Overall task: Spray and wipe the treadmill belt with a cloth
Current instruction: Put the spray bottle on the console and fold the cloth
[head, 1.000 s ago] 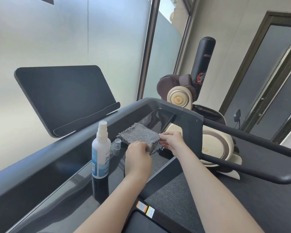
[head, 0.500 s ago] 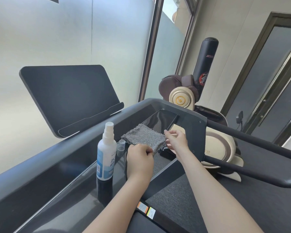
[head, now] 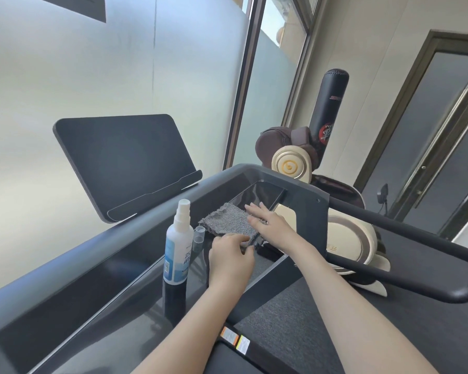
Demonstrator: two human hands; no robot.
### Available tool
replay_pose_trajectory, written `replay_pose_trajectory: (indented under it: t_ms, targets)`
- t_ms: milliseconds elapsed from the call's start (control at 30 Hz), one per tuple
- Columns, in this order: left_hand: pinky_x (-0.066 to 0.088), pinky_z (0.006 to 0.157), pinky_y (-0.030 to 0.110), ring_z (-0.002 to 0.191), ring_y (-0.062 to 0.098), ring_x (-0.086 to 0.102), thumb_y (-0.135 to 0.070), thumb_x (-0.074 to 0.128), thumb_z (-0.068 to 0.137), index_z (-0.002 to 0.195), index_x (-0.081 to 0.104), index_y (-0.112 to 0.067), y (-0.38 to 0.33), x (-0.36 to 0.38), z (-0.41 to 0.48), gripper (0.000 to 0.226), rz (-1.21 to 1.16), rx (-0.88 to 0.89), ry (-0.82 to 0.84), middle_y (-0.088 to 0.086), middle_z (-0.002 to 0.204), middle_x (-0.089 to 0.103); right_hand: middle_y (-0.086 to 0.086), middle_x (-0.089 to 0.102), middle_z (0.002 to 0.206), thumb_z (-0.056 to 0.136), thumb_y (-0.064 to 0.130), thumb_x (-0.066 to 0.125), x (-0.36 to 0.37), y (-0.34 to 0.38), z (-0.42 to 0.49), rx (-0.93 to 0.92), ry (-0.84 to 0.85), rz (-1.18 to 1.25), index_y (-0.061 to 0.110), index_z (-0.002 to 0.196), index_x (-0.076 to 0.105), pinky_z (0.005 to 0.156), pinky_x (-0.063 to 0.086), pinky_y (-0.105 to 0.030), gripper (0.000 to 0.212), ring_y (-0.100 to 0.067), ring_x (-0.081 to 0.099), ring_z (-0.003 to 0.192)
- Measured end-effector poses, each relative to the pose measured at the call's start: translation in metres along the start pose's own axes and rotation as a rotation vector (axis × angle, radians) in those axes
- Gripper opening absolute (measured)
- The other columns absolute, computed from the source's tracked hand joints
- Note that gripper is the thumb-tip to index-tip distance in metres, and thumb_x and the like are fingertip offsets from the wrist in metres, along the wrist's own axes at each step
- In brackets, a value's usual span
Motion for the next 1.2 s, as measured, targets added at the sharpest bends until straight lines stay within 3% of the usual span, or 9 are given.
replay_pose_trajectory:
  t_ms: [167,433,633,767,833,933,1000,1100,1200]
  targets:
    - [0.043,0.094,0.024,0.106,0.012,0.058,-0.019,0.061,0.087,0.124,0.062,-0.019,-0.010,-0.024,-0.025,0.037,-0.181,-0.084,0.095,-0.003,0.119,0.064,0.003,0.050,0.141,0.093,0.031,0.055,-0.011,0.019,-0.029,-0.001,-0.064,0.068,0.025,0.141,0.043,0.112,0.032,-0.040,0.049,-0.015,0.039,0.134]
    - [0.050,0.093,0.030,0.095,0.008,0.066,-0.018,0.068,0.084,0.106,0.067,-0.024,0.006,-0.086,-0.076,0.023,-0.383,-0.227,0.221,-0.012,0.093,0.071,-0.002,0.061,0.127,0.090,0.020,0.061,0.003,0.082,-0.060,-0.071,-0.046,0.071,0.021,0.134,0.051,0.105,0.040,-0.035,0.045,-0.012,0.053,0.120]
    - [0.046,0.069,0.022,0.086,0.004,0.066,-0.019,0.070,0.082,0.096,0.071,-0.024,0.036,-0.155,-0.095,0.015,-0.432,-0.290,0.085,-0.011,0.089,0.074,0.002,0.062,0.124,0.089,0.018,0.058,0.044,0.123,-0.049,-0.117,0.022,-0.126,0.022,0.128,0.058,0.096,0.039,-0.025,0.040,-0.014,0.056,0.113]
    - [0.046,0.069,0.024,0.088,0.009,0.065,-0.022,0.074,0.078,0.097,0.071,-0.023,0.050,-0.181,-0.084,0.019,-0.402,-0.297,-0.021,-0.009,0.090,0.073,0.000,0.056,0.093,0.088,0.009,0.052,0.066,0.127,-0.041,-0.140,0.045,-0.297,0.020,0.094,0.064,0.073,0.035,-0.028,0.018,-0.022,0.050,0.090]
    - [0.048,0.072,0.024,0.091,0.010,0.065,-0.024,0.076,0.077,0.102,0.069,-0.023,0.053,-0.182,-0.074,0.026,-0.375,-0.295,-0.031,-0.006,0.097,0.071,-0.002,0.050,0.093,0.088,0.006,0.050,0.070,0.127,-0.041,-0.134,0.027,-0.333,0.024,0.075,0.053,0.074,0.034,-0.029,0.022,-0.023,0.048,0.092]
    - [0.050,0.082,0.026,0.095,0.012,0.063,-0.023,0.077,0.075,0.112,0.065,-0.021,0.052,-0.172,-0.061,0.039,-0.348,-0.280,-0.013,-0.002,0.106,0.067,-0.003,0.050,0.091,0.085,0.006,0.056,0.067,0.123,-0.042,-0.128,-0.035,-0.288,0.028,0.067,0.048,0.072,0.035,-0.029,0.029,-0.022,0.048,0.086]
    - [0.049,0.088,0.029,0.099,0.014,0.062,-0.022,0.077,0.075,0.118,0.063,-0.020,0.048,-0.164,-0.052,0.045,-0.335,-0.262,0.010,0.000,0.112,0.064,-0.004,0.059,0.090,0.082,0.008,0.061,0.045,0.125,-0.043,-0.117,-0.168,-0.180,0.025,0.075,0.063,0.074,0.043,-0.029,0.018,-0.020,0.054,0.082]
    - [0.045,0.087,0.027,0.103,0.015,0.059,-0.023,0.078,0.076,0.122,0.060,-0.019,0.041,-0.157,-0.040,0.049,-0.321,-0.221,0.036,-0.001,0.113,0.061,-0.002,0.067,0.090,0.084,0.011,0.066,-0.012,0.150,-0.054,-0.174,-0.343,0.064,0.015,0.095,0.072,0.070,0.044,-0.012,0.013,-0.014,0.060,0.081]
    - [0.044,0.086,0.027,0.104,0.015,0.057,-0.023,0.078,0.075,0.124,0.058,-0.020,0.036,-0.152,-0.031,0.053,-0.317,-0.185,0.067,0.000,0.115,0.060,0.001,0.068,0.087,0.085,0.012,0.067,-0.051,0.190,-0.070,-0.303,-0.318,0.178,0.022,0.095,0.069,0.073,0.045,-0.016,0.014,-0.013,0.063,0.083]
Point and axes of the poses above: each hand's wrist, its own z-axis towards the middle knuckle, its own x-axis out of the palm, y = z × x, the point moved 6 cm from there along z, towards the middle knuckle
